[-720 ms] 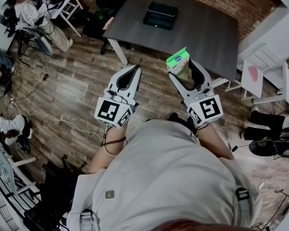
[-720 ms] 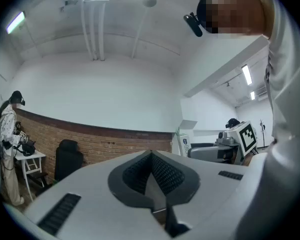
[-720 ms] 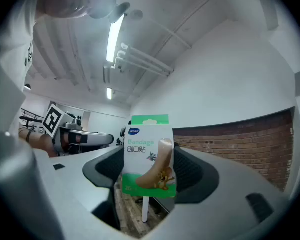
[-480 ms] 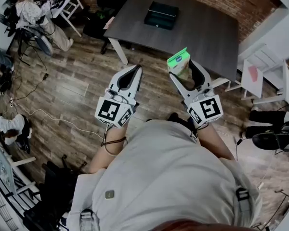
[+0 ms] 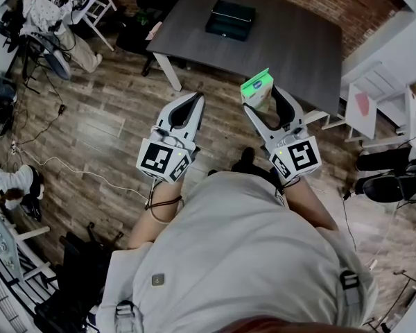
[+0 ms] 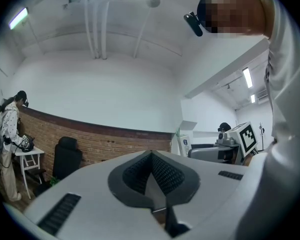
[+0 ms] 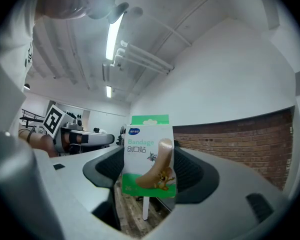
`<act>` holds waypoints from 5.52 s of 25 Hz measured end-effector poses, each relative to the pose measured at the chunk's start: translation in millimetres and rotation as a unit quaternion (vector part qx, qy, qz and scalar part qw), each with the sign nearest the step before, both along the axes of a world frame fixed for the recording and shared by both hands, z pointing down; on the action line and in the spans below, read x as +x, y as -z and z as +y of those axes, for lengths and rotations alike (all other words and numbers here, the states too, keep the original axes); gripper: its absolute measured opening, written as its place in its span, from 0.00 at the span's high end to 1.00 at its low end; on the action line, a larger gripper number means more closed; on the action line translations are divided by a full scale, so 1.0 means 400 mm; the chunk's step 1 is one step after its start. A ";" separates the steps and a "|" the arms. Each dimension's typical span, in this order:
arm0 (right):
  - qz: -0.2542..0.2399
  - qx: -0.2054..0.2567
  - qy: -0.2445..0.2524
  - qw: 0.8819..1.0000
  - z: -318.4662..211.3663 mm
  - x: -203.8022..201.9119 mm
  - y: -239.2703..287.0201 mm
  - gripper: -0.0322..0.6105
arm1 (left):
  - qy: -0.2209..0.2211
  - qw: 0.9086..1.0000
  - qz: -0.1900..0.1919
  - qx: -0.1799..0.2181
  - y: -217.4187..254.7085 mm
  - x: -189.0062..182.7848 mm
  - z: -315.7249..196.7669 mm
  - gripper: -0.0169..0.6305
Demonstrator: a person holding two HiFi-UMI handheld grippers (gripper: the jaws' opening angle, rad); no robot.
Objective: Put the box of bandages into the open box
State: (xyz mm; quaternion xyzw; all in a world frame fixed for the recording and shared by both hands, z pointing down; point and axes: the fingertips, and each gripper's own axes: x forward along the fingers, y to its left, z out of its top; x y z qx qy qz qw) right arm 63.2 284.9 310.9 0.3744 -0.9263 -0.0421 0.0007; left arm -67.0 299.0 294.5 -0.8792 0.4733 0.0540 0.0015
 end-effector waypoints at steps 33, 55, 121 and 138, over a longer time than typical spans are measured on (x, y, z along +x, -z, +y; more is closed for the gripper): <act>-0.015 -0.040 0.029 0.999 -0.687 0.303 -0.076 0.48 | 0.014 0.998 -0.007 -0.059 -0.090 0.331 -0.656 0.95; 0.005 -0.035 -0.021 0.999 -1.046 -0.106 -0.049 0.48 | -0.072 0.996 0.007 -0.049 -0.087 -0.019 -1.070 0.95; 0.367 -0.301 0.151 0.867 -1.624 -0.182 -1.159 0.48 | -0.081 0.944 -0.052 -0.316 -0.868 -0.023 -1.673 0.95; 0.376 -0.286 0.143 0.870 -1.642 -0.219 -1.172 0.48 | -0.074 0.943 -0.044 -0.323 -0.881 -0.031 -1.649 0.95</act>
